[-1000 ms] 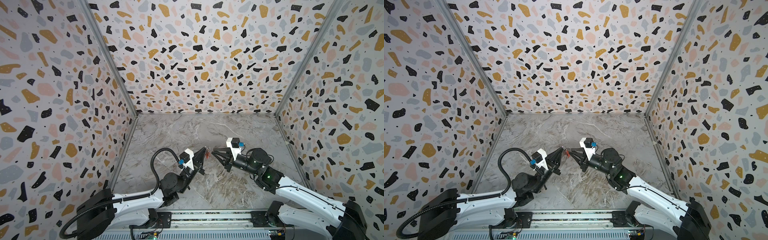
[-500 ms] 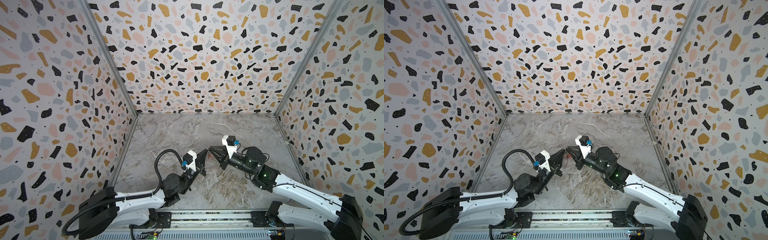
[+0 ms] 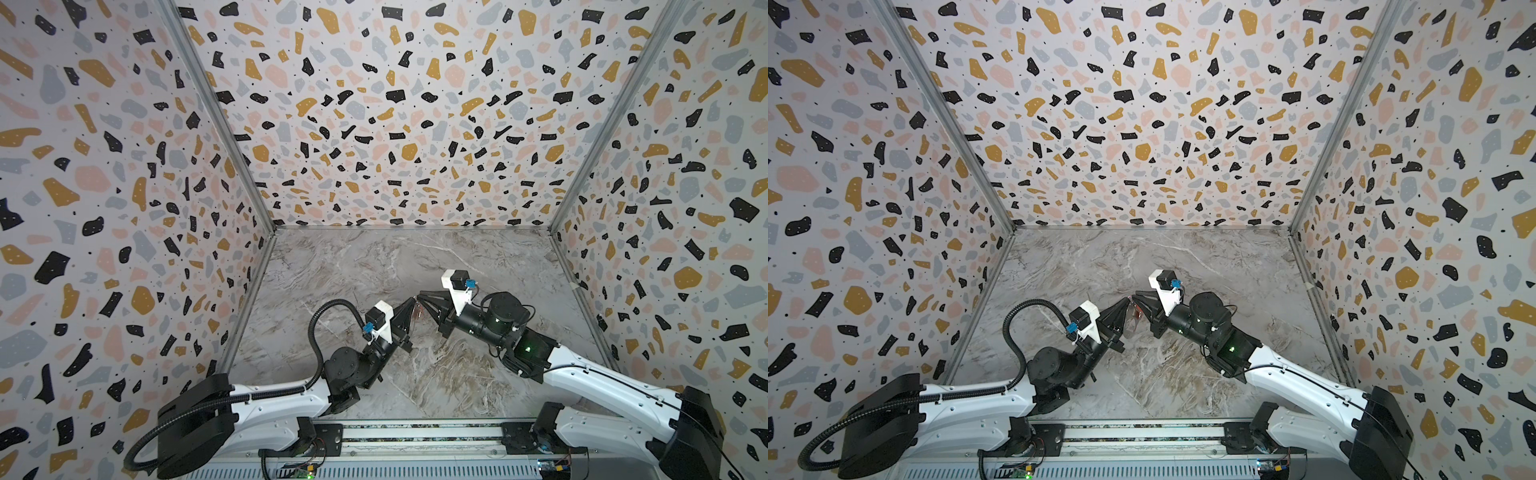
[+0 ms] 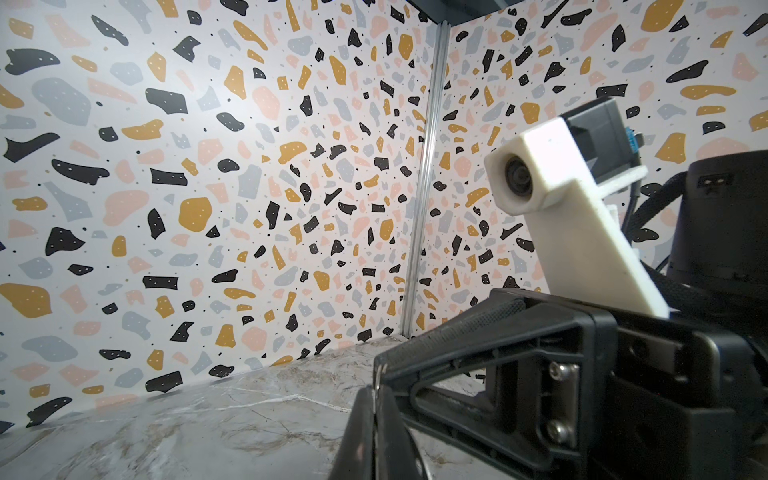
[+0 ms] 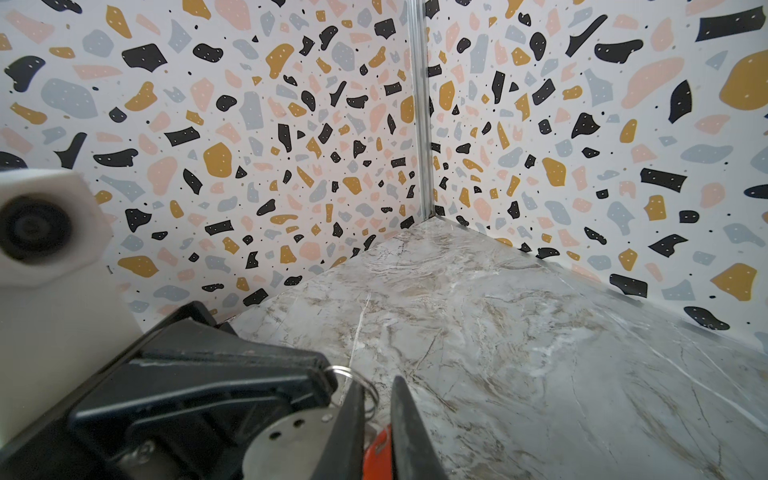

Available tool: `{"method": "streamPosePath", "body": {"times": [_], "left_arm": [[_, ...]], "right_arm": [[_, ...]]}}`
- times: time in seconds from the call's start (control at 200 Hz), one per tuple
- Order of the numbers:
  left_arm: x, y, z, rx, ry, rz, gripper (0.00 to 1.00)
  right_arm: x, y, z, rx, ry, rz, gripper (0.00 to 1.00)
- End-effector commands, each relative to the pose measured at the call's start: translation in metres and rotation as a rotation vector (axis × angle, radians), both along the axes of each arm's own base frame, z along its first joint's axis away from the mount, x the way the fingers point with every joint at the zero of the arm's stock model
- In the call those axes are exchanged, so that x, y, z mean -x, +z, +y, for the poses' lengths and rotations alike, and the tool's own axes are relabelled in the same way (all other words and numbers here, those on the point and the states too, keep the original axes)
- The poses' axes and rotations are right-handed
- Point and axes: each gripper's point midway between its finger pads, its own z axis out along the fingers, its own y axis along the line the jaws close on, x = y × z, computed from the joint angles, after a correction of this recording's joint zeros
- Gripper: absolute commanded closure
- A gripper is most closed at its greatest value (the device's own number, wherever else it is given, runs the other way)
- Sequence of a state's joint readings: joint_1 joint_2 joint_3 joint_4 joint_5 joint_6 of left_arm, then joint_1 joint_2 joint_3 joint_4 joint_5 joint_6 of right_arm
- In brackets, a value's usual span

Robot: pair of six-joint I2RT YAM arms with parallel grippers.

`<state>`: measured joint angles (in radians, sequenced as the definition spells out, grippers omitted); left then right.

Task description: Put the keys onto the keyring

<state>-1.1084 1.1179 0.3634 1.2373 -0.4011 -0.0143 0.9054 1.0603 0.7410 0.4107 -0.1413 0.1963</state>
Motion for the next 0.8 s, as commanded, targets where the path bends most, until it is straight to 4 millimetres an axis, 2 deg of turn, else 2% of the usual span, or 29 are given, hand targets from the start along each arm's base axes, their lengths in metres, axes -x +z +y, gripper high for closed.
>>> {"method": "streamPosePath", "body": {"times": [0.0,0.28,0.601,0.796], "left_arm": [[0.0089,0.0288,0.0074,0.099,-0.016,-0.063,1.00],[0.0110,0.0289,0.0082,0.102,-0.025,-0.068,1.00],[0.0114,0.0282,0.0101,0.103,-0.021,-0.069,1.00],[0.0107,0.0273,0.0105,0.101,-0.016,-0.065,1.00]], "right_arm": [[0.0005,0.0219,0.0011,-0.029,-0.001,-0.032,0.85],[0.0002,0.0203,0.0060,-0.022,0.015,-0.024,0.84],[0.0001,0.0230,0.0094,-0.019,0.019,-0.034,1.00],[0.0010,0.0230,0.0096,-0.010,0.017,-0.043,1.00]]}}
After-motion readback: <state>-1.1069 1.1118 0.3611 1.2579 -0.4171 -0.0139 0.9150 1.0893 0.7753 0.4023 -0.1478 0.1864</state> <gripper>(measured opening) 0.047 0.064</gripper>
